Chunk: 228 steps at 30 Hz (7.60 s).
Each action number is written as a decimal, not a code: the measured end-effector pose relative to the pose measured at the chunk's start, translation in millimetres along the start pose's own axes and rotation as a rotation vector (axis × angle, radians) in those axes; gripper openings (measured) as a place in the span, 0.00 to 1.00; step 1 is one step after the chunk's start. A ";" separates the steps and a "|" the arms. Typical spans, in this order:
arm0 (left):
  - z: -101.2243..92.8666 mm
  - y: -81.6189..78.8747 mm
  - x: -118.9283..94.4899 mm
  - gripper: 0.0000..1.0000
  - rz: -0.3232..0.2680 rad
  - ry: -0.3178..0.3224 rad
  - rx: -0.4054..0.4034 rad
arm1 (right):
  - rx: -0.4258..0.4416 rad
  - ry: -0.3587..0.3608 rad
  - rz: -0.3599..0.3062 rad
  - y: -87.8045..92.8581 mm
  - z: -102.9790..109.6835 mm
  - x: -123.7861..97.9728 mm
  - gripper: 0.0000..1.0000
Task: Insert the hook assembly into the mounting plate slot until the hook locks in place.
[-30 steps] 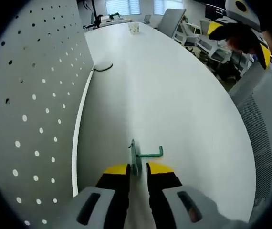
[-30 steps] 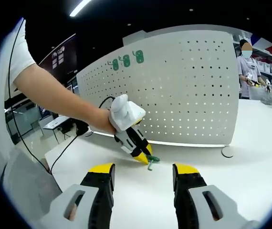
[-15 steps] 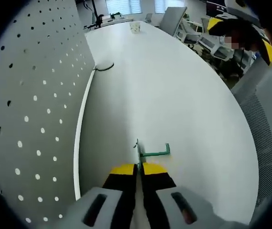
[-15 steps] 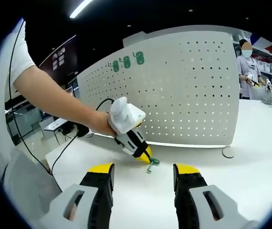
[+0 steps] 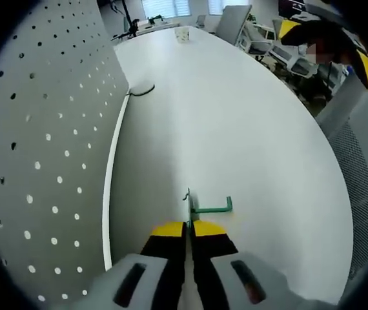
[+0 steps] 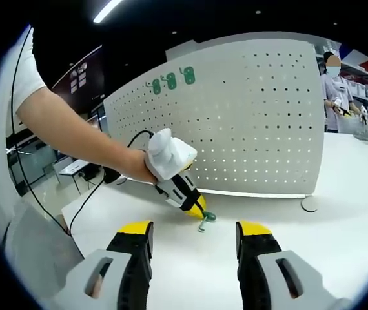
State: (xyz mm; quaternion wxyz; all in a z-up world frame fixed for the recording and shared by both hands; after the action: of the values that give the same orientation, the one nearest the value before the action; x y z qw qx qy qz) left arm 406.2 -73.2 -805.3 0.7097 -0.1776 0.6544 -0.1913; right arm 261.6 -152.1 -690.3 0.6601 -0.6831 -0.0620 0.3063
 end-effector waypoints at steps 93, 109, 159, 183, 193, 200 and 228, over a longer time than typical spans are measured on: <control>-68.5 -7.2 -245.3 0.02 -0.952 -0.455 -0.490 | -0.009 -0.047 -0.061 -10.7 8.7 -1.9 0.48; -69.2 -4.8 -241.8 0.02 -0.952 -0.466 -0.514 | -0.041 -0.070 -0.233 -42.4 16.3 -10.2 0.44; -74.6 -9.2 -252.2 0.02 -0.993 -0.505 -0.549 | 0.037 -0.377 -0.421 -116.5 92.6 23.0 0.36; -79.3 -10.6 -257.8 0.02 -1.010 -0.552 -0.566 | 0.075 -0.400 -0.425 -136.4 106.5 47.7 0.27; -79.0 -10.4 -258.6 0.02 -1.025 -0.561 -0.582 | 0.088 -0.404 -0.430 -142.5 116.7 58.4 0.23; -79.0 -9.7 -258.2 0.02 -1.023 -0.564 -0.584 | 0.087 -0.405 -0.421 -145.0 118.3 64.8 0.18; -79.6 -7.6 -262.3 0.02 -1.032 -0.599 -0.611 | 0.074 -0.343 -0.386 -147.6 122.8 72.3 0.02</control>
State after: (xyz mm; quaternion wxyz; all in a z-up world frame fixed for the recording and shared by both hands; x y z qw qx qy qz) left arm 308.1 52.2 -582.1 0.5963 -0.7059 0.2849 -0.2548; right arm 305.5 7.3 -568.7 0.7106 -0.5721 -0.2908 0.2882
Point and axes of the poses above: the point that each gripper's makers call its tool centre point, and the gripper's own axes: x roughly forward along the fingers, z roughly to its left, y roughly out of its underside, the point moved 3 cm from there along -x, roughly backward along the fingers, and after that the axes turned 7 degrees about -x, right-handed, at the moved point
